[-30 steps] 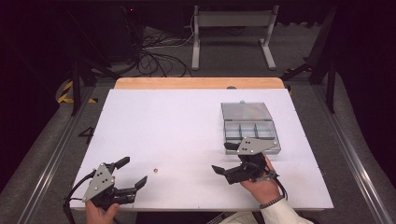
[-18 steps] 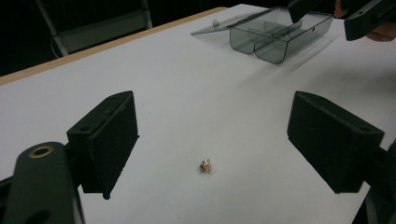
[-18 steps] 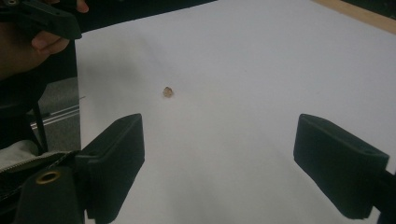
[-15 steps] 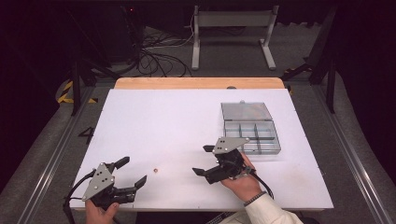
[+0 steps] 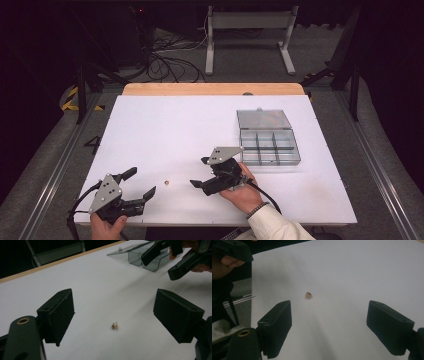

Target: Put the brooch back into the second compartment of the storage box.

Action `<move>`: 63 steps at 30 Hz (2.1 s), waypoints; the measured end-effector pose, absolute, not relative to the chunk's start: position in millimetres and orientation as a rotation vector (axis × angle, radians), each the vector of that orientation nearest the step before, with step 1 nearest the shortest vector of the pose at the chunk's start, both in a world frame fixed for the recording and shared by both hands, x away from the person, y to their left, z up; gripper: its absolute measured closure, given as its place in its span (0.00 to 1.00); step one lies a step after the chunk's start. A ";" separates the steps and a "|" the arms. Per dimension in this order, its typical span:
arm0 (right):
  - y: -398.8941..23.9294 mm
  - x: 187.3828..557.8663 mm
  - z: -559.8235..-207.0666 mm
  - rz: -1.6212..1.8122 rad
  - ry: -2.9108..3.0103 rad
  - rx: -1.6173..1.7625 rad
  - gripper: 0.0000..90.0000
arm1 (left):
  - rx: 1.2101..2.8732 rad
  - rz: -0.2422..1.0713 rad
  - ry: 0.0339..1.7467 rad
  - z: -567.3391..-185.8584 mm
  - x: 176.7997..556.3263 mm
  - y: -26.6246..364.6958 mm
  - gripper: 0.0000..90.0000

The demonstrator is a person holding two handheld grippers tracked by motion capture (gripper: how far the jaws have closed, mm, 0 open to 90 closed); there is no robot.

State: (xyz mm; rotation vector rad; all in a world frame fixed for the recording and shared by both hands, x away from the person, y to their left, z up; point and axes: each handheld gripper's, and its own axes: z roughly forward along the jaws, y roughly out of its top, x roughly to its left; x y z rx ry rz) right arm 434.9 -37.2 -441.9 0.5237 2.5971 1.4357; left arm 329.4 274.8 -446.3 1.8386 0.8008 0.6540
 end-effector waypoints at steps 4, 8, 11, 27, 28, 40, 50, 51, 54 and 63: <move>-31.5 438.4 -444.8 1.441 2.605 0.524 0.24 | 1.829 0.651 0.809 -446.3 329.8 276.0 0.19; -26.1 440.8 -447.4 1.442 2.612 0.531 0.25 | 1.829 0.650 0.811 -445.8 330.3 278.1 0.19; -22.0 442.2 -449.2 1.447 2.616 0.533 0.25 | 1.831 0.647 0.821 -446.0 330.6 278.4 0.19; 1.5 443.8 -458.9 1.434 2.655 0.518 0.30 | 1.810 0.641 0.850 -445.8 331.0 282.0 0.18; 3.4 444.0 -459.9 1.430 2.658 0.516 0.30 | 1.806 0.637 0.854 -446.0 330.8 281.7 0.18; 24.3 444.3 -469.1 1.433 2.702 0.525 0.38 | 1.810 0.649 0.867 -446.3 329.7 283.5 0.18; 39.0 442.9 -475.5 1.402 2.723 0.507 0.45 | 1.811 0.652 0.876 -446.2 328.1 284.9 0.18; 40.5 442.9 -476.2 1.395 2.723 0.503 0.46 | 1.811 0.653 0.876 -446.1 328.1 285.0 0.18; 44.4 442.9 -478.5 1.380 2.734 0.493 0.47 | 1.812 0.652 0.876 -446.2 328.1 285.0 0.18; 53.7 444.6 -484.9 1.350 2.759 0.506 0.51 | 1.808 0.651 0.874 -446.0 328.1 285.0 0.18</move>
